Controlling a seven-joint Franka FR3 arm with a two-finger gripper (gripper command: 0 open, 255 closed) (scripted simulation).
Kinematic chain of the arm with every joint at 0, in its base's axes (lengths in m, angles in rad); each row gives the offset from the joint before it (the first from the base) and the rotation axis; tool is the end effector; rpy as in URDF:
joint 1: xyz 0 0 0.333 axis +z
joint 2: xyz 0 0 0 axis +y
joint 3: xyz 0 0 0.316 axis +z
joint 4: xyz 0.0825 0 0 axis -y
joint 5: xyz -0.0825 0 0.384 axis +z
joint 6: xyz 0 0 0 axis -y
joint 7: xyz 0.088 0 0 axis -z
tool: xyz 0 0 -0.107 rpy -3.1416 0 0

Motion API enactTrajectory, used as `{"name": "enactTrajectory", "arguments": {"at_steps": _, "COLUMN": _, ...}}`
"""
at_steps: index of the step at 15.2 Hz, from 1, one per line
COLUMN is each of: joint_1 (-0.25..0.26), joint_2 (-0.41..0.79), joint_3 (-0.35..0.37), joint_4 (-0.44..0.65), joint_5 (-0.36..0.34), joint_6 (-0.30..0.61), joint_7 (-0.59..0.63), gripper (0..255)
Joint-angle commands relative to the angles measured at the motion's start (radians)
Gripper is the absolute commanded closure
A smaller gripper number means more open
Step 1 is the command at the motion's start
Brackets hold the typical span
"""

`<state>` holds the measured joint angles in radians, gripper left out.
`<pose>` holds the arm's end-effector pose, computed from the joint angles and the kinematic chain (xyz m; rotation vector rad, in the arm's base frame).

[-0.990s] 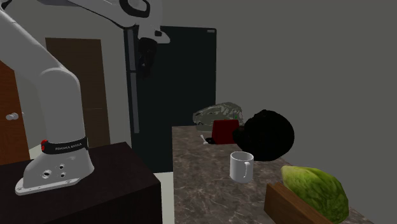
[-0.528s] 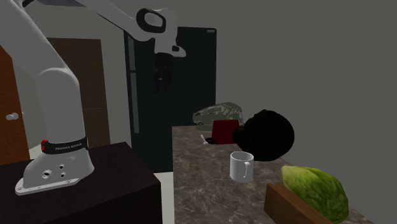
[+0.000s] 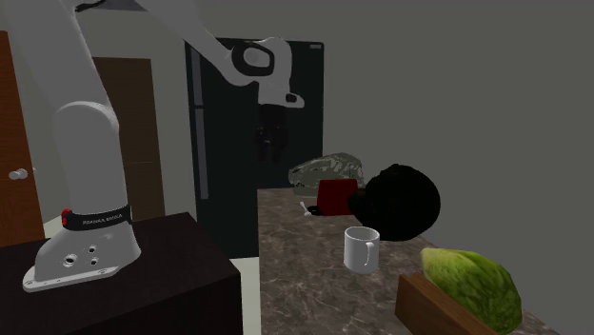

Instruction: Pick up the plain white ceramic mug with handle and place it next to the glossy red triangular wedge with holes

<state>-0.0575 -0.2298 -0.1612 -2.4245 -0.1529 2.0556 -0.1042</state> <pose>0.4288 -0.1037 0.3828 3.0623 -0.0411 -0.2351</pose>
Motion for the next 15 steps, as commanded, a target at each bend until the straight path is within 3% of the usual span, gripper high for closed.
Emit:
{"name": "enactTrajectory", "arguments": {"at_steps": 1, "joint_1": -0.006, "joint_2": 0.082, "joint_3": -0.019, "joint_4": 0.034, "joint_5": 0.009, "joint_6": 0.059, "joint_7": -0.031, "gripper": 0}}
{"name": "enactTrajectory", "arguments": {"at_steps": 8, "joint_1": -0.035, "joint_2": 0.353, "joint_3": -0.054, "joint_4": 0.183, "joint_5": 0.080, "joint_6": 0.207, "joint_7": -0.142, "gripper": 0}}
{"name": "enactTrajectory", "arguments": {"at_steps": 15, "joint_1": -0.092, "joint_2": 0.625, "joint_3": -0.042, "joint_4": 0.397, "joint_5": 0.174, "joint_6": 0.284, "joint_7": -0.251, "gripper": 0}}
